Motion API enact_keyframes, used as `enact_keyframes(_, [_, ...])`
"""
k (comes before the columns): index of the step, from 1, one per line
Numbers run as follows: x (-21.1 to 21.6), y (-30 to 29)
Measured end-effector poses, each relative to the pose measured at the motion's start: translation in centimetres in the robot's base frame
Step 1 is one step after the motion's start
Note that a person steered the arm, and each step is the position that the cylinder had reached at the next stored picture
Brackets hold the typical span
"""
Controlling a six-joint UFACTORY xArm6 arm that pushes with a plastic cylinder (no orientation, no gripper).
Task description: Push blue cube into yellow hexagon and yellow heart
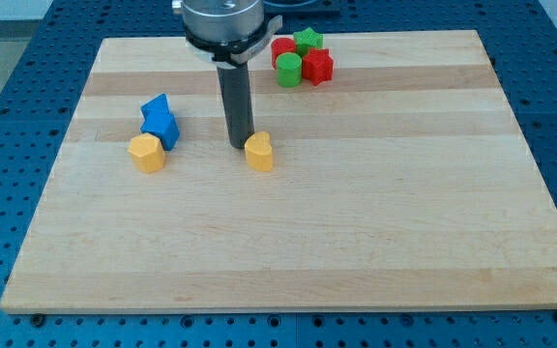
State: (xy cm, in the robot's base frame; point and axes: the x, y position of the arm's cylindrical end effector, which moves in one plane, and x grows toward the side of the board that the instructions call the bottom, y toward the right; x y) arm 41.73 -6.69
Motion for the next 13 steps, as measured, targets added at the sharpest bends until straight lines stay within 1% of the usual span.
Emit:
enact_keyframes(2, [4.2, -3.6])
enact_keyframes(3, [5.4, -7.2])
enact_keyframes(5, [4.9, -16.8])
enact_keyframes(6, [4.4, -19.5])
enact_keyframes(7, [3.2, -18.8])
enact_keyframes(9, [3.1, -10.9])
enact_keyframes(11, [2.9, -4.3])
enact_keyframes(12, [2.9, -3.7])
enact_keyframes(13, [2.9, -7.6])
